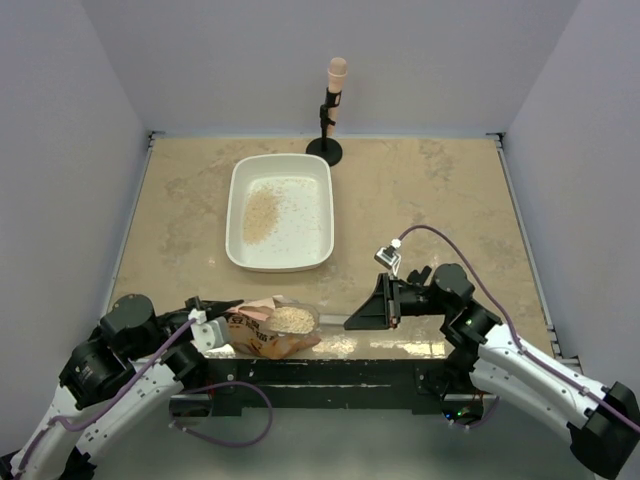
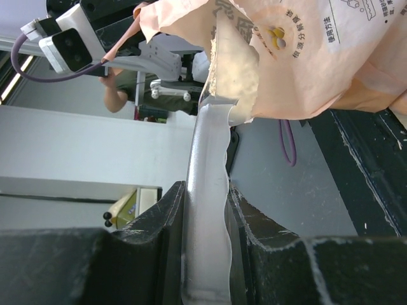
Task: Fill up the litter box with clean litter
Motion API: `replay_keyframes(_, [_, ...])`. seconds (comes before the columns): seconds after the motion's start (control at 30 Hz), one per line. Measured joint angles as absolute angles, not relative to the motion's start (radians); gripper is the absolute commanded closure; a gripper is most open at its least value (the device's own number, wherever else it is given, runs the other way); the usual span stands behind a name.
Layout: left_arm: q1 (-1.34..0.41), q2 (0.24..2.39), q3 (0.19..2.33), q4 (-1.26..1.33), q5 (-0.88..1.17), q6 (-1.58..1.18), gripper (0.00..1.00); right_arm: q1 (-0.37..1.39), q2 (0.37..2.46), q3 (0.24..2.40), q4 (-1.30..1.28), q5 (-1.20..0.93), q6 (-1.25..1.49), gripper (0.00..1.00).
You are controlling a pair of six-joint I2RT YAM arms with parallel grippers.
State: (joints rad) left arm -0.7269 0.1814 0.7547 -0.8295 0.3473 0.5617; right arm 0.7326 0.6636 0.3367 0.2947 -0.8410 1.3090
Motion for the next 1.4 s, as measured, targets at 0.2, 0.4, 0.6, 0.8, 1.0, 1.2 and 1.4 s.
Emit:
replay_keyframes(0.2, [-0.727,0.181,0.755,-0.832,0.344,0.564,1.00,0.733,0.590,0.336,0.233,-0.836,1.308,1.00])
replay_keyframes(0.4, [-0.727,0.180,0.755,-0.832,0.339,0.566,1.00,0.733,0.509,0.329,0.187,-0.836,1.308,1.00])
replay_keyframes(0.6, [-0.727,0.166,0.755,-0.837,0.332,0.566,1.00,0.733,0.445,0.268,0.186,-0.838,1.311,1.00])
replay_keyframes(0.8, [-0.727,0.164,0.756,-0.841,0.330,0.566,1.00,0.735,0.383,0.165,0.247,-0.840,1.360,1.00])
replay_keyframes(1.0, [-0.727,0.173,0.767,-0.854,0.325,0.565,1.00,0.735,0.365,0.105,0.360,-0.827,1.422,1.00])
replay_keyframes(1.2, [-0.727,0.175,0.767,-0.854,0.319,0.564,1.00,0.735,0.356,0.066,0.468,-0.817,1.485,1.00])
replay_keyframes(1.4, [-0.727,0.179,0.768,-0.853,0.313,0.564,1.00,0.735,0.350,0.046,0.531,-0.801,1.537,1.00])
